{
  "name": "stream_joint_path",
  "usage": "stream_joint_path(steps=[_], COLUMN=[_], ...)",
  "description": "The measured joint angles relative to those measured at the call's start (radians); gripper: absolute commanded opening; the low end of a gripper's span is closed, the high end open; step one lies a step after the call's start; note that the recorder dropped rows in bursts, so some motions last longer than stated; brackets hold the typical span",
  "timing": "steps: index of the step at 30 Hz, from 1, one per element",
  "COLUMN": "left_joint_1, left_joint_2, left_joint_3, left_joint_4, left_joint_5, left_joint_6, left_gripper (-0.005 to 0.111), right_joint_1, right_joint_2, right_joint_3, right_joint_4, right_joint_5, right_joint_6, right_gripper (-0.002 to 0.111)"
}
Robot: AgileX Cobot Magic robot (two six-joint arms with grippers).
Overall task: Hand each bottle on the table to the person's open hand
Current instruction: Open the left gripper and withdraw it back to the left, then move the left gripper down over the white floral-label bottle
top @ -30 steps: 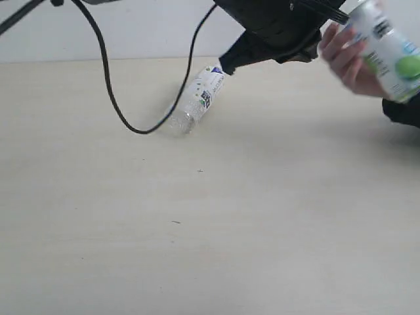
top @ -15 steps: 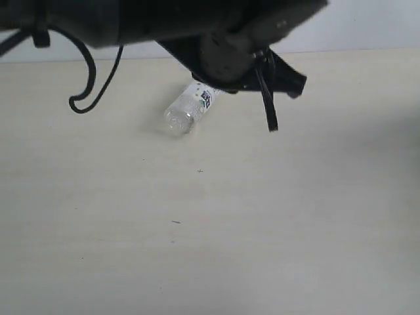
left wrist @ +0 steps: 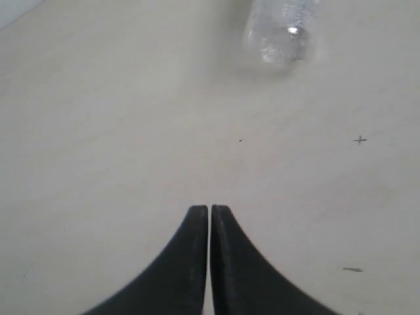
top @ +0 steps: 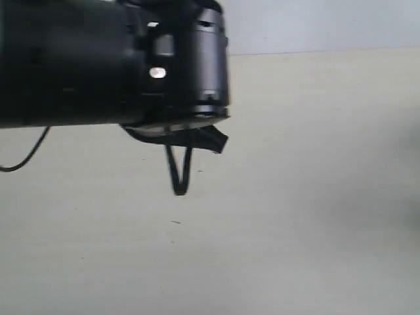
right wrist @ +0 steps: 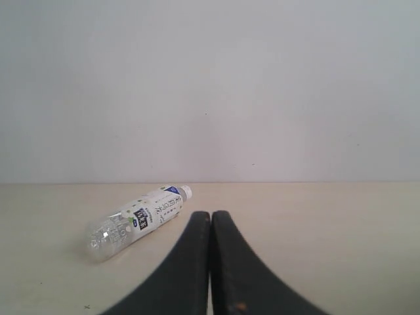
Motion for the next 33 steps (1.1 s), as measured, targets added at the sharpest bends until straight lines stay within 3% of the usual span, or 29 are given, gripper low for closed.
stream_joint_path(steps=[2,4,8,14,18,24,28,33], left_joint_1=[0.0,0.004,0.002,0.002,0.002,0.002,0.002,0.002], left_joint_2=[-0.098,-0.223,-0.354,-0.512,-0.734,-0.829,-0.829,-0.807], left_joint_3=[0.107,0.249,0.432,0.613,0.747,0.781,0.783,0.747], left_joint_4=[0.004,0.042,0.139,0.162,0.155,0.18,0.364,0.443], left_joint_5=[-0.075,-0.361,-0.707,-0.799,-0.851,-0.849,-0.906,-0.9], left_joint_6=[-0.039,-0.05,-0.092,-0.188,-0.192,-0.192,-0.192,-0.206], left_gripper=[0.004,0.004,0.004,0.004,0.004,0.004,0.004,0.004], right_joint_1=[0.0,0.0,0.0,0.0,0.0,0.0,0.0,0.0], right_joint_2=[0.0,0.0,0.0,0.0,0.0,0.0,0.0,0.0], right_joint_3=[0.0,0.0,0.0,0.0,0.0,0.0,0.0,0.0], right_joint_4=[0.0,0.0,0.0,0.0,0.0,0.0,0.0,0.0], right_joint_5=[0.0,0.0,0.0,0.0,0.0,0.0,0.0,0.0], right_joint_6=[0.0,0.0,0.0,0.0,0.0,0.0,0.0,0.0], right_gripper=[0.0,0.0,0.0,0.0,0.0,0.0,0.0,0.0])
